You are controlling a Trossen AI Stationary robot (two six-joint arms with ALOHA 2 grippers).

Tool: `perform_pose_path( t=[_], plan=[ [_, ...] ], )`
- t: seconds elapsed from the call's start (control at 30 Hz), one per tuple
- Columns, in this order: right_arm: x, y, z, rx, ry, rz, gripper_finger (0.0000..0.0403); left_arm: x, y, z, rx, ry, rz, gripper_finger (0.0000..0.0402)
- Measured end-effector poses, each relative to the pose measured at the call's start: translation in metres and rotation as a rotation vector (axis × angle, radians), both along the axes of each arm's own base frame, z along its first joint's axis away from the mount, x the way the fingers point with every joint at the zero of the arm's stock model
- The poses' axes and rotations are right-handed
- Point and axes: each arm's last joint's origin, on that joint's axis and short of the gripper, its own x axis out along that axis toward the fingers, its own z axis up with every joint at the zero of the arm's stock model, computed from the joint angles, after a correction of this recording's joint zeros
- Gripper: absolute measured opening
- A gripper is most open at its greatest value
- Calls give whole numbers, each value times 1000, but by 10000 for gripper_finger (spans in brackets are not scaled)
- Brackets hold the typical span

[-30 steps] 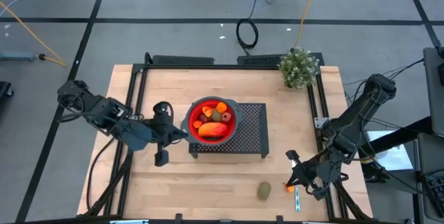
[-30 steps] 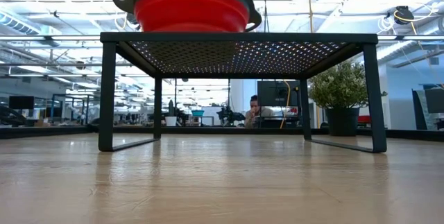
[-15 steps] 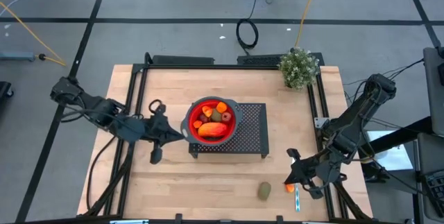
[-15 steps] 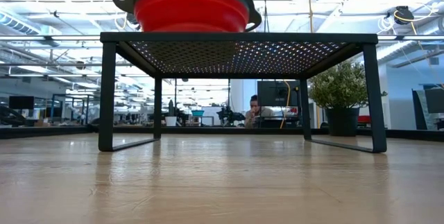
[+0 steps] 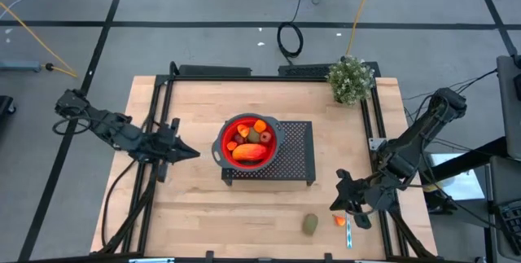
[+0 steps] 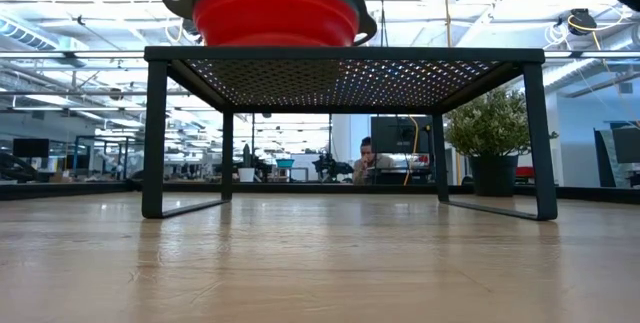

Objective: Pick & Place Fruit
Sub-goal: Put the brown kiwi into the red strainer bowl on the shelf

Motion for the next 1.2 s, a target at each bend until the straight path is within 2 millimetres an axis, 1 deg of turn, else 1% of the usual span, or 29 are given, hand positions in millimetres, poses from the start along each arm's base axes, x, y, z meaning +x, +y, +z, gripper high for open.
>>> perform_pose_path(
  t=[0.2, 0.37, 0.57, 0.67, 0.8, 0.9, 1.07, 1.2],
  plan=[
    [8, -5, 2, 46, -5, -60, 4, -20, 11, -16, 16, -41, -17, 2],
    [14, -8, 6, 90, -34, -97, 4, -34, 19, -25, 35, -85, -27, 5],
    [19, -9, 9, 120, -67, -113, 4, -46, 25, -37, 48, -127, -39, 6],
    [22, -7, 9, 119, -92, -99, 4, -50, 27, -44, 43, -151, -51, 2],
    [26, -1, 4, 124, -64, -57, 4, -54, 29, -55, 32, -171, -63, 6],
    [31, 6, -4, 131, -31, -14, 4, -55, 29, -63, 23, -184, -74, 2],
    [40, 17, -22, 118, 40, 62, 4, -55, 29, -73, 5, -213, -85, 9],
    [48, 26, -32, 90, 17, 130, 4, -52, 26, -84, 25, -213, -119, 3]
  ],
)
